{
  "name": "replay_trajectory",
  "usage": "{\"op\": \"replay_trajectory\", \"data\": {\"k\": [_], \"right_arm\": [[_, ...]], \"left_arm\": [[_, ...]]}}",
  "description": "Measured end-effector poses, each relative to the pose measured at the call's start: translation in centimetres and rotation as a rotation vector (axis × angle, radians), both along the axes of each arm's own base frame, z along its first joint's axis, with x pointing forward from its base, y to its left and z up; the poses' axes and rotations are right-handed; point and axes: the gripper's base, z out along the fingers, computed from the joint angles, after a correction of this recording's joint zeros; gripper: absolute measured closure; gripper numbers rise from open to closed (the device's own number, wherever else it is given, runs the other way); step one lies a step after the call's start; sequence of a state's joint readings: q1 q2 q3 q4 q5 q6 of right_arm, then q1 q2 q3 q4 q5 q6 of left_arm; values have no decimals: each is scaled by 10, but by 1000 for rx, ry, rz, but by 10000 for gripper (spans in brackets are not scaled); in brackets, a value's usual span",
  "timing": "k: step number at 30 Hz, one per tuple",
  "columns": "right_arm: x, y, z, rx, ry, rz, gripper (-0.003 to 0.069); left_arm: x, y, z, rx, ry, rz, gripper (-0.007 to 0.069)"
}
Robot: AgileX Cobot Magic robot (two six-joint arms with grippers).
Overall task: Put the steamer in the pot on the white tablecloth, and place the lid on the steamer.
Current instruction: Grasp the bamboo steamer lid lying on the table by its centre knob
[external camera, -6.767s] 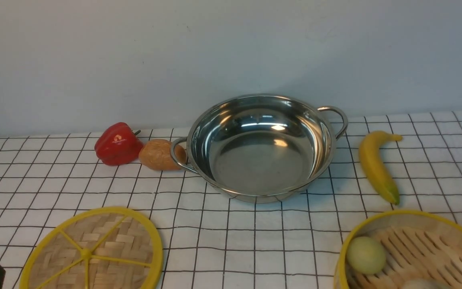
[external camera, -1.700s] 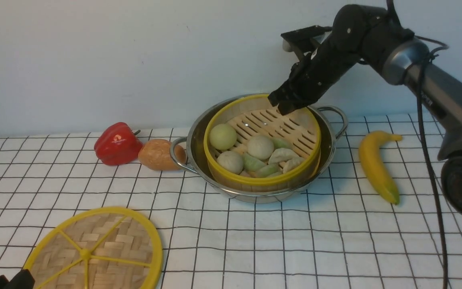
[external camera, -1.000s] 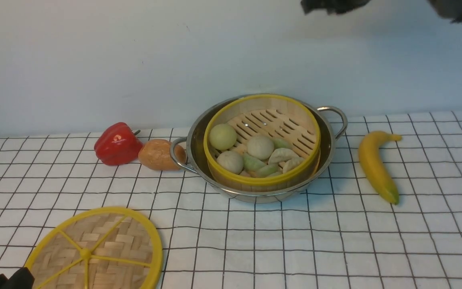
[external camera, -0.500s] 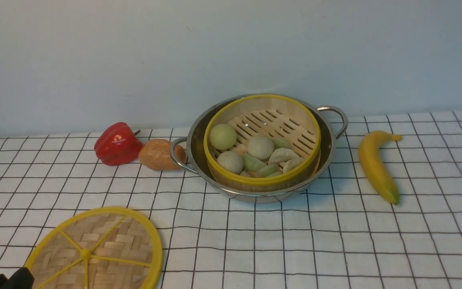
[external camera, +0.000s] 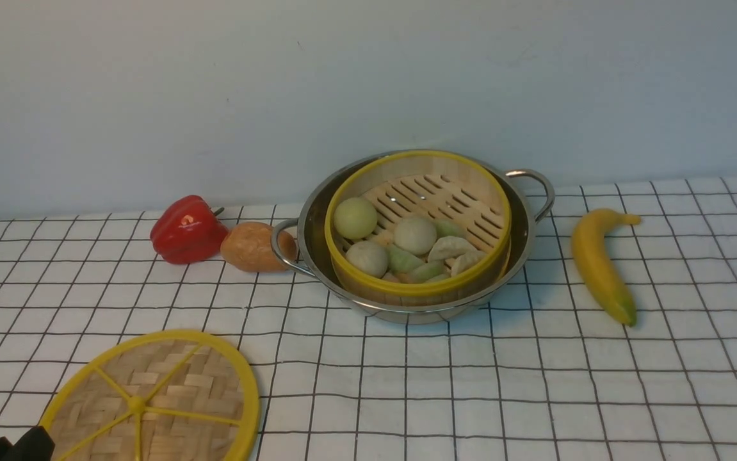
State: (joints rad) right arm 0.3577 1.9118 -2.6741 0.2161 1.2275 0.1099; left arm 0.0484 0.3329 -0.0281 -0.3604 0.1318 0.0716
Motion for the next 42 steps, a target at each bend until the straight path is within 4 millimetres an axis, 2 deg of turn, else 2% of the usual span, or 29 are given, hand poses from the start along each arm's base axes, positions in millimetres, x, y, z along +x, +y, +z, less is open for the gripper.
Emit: {"op": "replay_trajectory", "data": {"k": [4, 6, 7, 8, 9, 10, 11, 13, 14, 15, 17, 18, 20, 21, 23, 24, 28, 31, 32, 35, 37, 38, 39, 42], "right_arm": [[-6, -6, -11, -70, 64, -31, 616], [-26, -19, -29, -155, 159, -69, 609], [-32, -22, -27, -155, 153, -72, 608], [-35, -25, -38, -186, 188, -84, 607], [-56, -36, -46, -220, 188, -111, 602], [-65, -41, -54, -234, 189, -121, 601], [-64, -41, -62, -242, 200, -123, 600], [-95, -56, -93, -271, 193, -156, 594], [-100, -59, -92, -264, 169, -161, 594], [-113, -65, -117, -271, 177, -175, 590], [-142, -81, -144, -233, 113, -212, 582], [-148, -86, -159, -224, 120, -231, 580], [-173, -104, -182, -169, 55, -294, 574], [-181, -112, -197, -155, 57, -331, 571], [-196, -124, -212, -123, 13, -390, 568], [-208, -132, -232, -110, -9, -439, 563], [-235, -147, -265, -96, -93, -552, 550], [-251, -151, -293, -97, -109, -606, 535], [-252, -151, -292, -95, -117, -606, 535], [-266, -151, -320, -93, -133, -618, 517], [-271, -151, -335, -94, -137, -618, 508], [-272, -151, -336, -93, -144, -618, 508], [-276, -150, -349, -92, -148, -618, 499], [-278, -150, -362, -92, -148, -619, 489]], "left_arm": [[0, 0, 0, 0, 0, 0, 382], [0, 0, 0, 0, 0, 0, 382], [0, 0, 0, 0, 0, 0, 382], [0, 0, 0, 0, 0, 0, 382], [0, 0, 0, 0, 0, 0, 382], [0, 0, 0, 0, 0, 0, 382], [0, 0, 0, 0, 0, 0, 382], [0, 0, 0, 0, 0, 0, 382], [0, 0, 0, 0, 0, 0, 382], [0, 0, 0, 0, 0, 0, 382], [0, 0, 0, 0, 0, 0, 382], [0, 0, 0, 0, 0, 0, 382], [0, 0, 0, 0, 0, 0, 382], [0, 0, 0, 0, 0, 0, 382], [0, 0, 0, 0, 0, 0, 382], [0, 0, 0, 0, 0, 0, 382], [0, 0, 0, 0, 0, 0, 382], [0, 0, 0, 0, 0, 0, 382], [0, 0, 0, 0, 0, 0, 382], [0, 0, 0, 0, 0, 0, 382], [0, 0, 0, 0, 0, 0, 382], [0, 0, 0, 0, 0, 0, 382], [0, 0, 0, 0, 0, 0, 382], [0, 0, 0, 0, 0, 0, 382]]}}
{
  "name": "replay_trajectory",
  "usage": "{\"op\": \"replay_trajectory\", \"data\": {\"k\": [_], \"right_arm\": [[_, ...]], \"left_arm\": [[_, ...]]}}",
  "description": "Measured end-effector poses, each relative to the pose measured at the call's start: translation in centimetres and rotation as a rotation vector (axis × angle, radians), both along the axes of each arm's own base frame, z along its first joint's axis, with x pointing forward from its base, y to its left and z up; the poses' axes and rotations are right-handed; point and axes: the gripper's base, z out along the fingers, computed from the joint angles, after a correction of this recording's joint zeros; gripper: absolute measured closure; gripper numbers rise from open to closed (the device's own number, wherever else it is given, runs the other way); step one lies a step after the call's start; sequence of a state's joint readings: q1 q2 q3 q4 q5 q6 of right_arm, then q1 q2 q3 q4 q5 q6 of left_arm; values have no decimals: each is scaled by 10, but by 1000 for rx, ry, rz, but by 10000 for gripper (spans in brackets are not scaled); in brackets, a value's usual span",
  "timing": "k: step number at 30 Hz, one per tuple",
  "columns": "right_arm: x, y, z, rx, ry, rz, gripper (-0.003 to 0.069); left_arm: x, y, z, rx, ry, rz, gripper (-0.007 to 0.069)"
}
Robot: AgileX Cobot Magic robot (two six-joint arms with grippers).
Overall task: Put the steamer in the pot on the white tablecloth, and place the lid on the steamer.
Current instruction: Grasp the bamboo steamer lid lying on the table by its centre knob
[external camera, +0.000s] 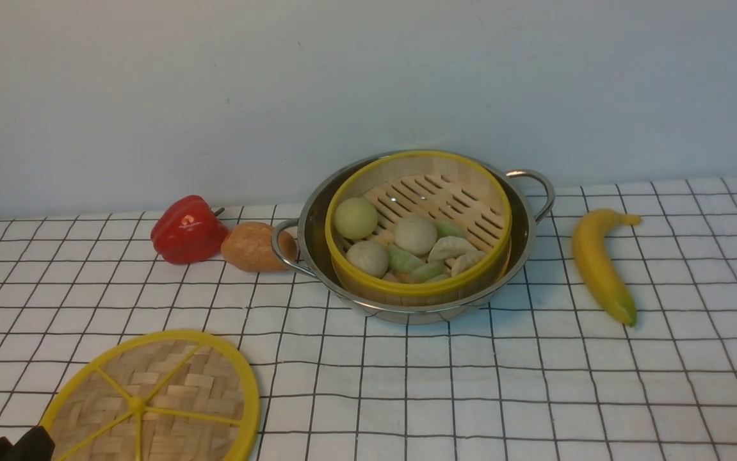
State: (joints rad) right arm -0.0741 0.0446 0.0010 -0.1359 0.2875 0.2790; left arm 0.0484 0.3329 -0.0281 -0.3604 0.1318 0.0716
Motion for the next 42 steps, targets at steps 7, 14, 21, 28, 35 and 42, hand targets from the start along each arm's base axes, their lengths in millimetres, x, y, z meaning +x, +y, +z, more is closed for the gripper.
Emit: {"op": "replay_trajectory", "data": {"k": [7, 14, 21, 28, 35, 42], "right_arm": [[-1, 0, -3, 1, 14, -3, 471], [-1, 0, -4, 1, 16, -4, 454], [-1, 3, -4, -55, 25, 44, 435], [-2, 6, -6, -143, 40, 89, 418], [-3, 7, -7, -143, 56, 96, 416], [-3, 7, -7, -139, 55, 96, 416]], "left_arm": [[0, 0, 0, 0, 0, 0, 382], [0, 0, 0, 0, 0, 0, 382], [0, 0, 0, 0, 0, 0, 382], [0, 0, 0, 0, 0, 0, 382], [0, 0, 0, 0, 0, 0, 382], [0, 0, 0, 0, 0, 0, 382]]}}
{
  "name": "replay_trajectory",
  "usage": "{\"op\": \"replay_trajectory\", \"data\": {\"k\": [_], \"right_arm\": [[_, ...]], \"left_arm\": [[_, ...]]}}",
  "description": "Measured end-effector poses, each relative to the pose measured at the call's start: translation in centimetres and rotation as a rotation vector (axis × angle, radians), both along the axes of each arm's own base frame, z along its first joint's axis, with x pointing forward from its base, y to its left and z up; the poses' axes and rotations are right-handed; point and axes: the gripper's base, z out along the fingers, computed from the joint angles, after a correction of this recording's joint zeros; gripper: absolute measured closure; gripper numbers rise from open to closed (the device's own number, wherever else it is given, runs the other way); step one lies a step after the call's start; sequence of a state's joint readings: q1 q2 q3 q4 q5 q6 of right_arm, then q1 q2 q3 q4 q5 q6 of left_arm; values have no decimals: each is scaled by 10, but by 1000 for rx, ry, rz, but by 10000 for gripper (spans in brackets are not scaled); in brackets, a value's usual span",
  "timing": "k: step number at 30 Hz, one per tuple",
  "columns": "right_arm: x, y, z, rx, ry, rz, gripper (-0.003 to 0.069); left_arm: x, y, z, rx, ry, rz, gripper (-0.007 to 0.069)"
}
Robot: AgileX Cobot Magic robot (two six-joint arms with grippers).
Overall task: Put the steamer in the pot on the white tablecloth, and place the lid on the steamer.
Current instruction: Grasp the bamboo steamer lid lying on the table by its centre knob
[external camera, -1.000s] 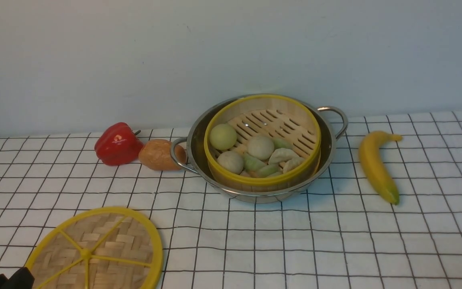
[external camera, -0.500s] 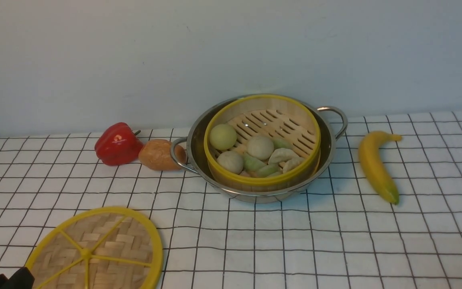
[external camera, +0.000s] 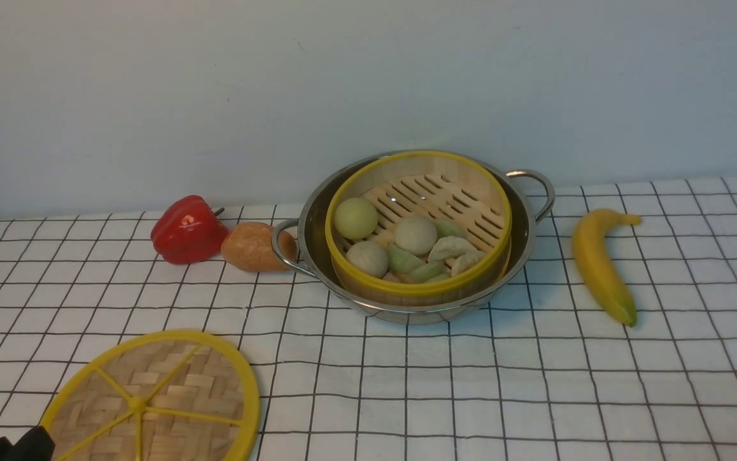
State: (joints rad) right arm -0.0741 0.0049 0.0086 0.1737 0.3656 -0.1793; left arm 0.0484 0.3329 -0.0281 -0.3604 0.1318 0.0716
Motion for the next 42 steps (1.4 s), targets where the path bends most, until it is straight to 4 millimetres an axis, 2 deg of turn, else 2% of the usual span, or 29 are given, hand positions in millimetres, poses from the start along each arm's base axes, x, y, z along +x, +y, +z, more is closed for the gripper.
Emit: {"op": "replay_trajectory", "data": {"k": [20, 28, 36, 40, 42], "right_arm": [[0, 0, 0, 1, 0, 0, 416], [0, 0, 0, 6, 0, -1, 416], [0, 0, 0, 7, 0, -1, 416], [0, 0, 0, 10, 0, -2, 416], [0, 0, 0, 10, 0, -2, 416]], "left_arm": [[0, 0, 0, 0, -2, 1, 382], [3, 5, 13, 21, -142, 52, 382], [2, 3, 8, 14, -86, 31, 382], [2, 2, 7, -39, -65, 36, 382], [3, 2, 16, -82, -88, 44, 382]]}}
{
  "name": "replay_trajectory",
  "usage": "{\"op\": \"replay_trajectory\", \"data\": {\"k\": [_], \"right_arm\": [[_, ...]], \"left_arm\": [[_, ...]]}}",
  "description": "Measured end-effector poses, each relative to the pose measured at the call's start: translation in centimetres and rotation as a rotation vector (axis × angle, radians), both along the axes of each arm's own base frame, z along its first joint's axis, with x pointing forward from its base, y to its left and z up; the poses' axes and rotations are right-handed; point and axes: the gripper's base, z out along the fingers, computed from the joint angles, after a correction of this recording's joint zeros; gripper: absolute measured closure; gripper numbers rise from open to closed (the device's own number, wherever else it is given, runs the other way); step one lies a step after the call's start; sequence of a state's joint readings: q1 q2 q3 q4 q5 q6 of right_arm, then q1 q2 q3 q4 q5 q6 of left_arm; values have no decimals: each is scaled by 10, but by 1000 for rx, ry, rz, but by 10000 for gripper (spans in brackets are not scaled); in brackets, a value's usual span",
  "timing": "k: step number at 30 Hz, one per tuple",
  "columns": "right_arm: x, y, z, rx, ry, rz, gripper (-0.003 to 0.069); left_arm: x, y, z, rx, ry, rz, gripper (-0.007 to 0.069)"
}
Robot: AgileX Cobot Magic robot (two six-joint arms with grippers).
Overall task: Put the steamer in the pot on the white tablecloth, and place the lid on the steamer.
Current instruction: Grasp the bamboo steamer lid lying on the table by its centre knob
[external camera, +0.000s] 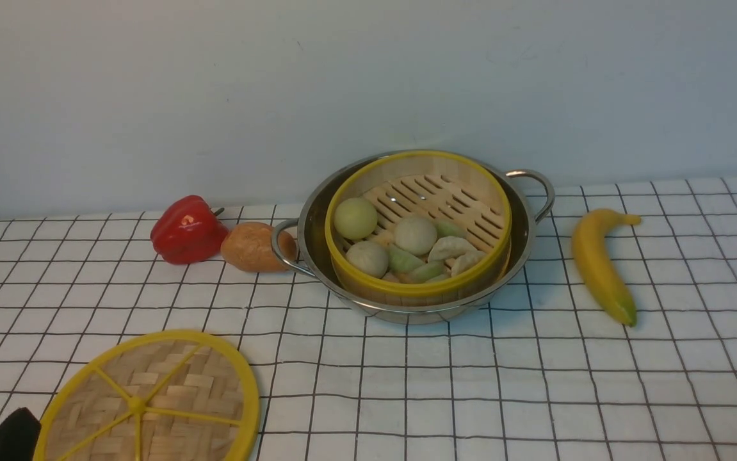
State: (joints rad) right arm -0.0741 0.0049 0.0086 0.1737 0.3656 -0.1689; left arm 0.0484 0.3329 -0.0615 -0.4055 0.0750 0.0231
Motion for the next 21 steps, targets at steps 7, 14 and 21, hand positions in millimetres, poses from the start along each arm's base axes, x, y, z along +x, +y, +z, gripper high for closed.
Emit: {"op": "replay_trajectory", "data": {"k": [7, 14, 21], "right_arm": [[0, 0, 0, 0, 0, 0, 416], [0, 0, 0, 0, 0, 0, 416], [0, 0, 0, 0, 0, 0, 416]], "left_arm": [[2, -3, 63, -11, -134, -27, 382], [-9, -9, 113, 191, -82, -141, 382], [-2, -15, 109, 241, 231, -278, 382]]}}
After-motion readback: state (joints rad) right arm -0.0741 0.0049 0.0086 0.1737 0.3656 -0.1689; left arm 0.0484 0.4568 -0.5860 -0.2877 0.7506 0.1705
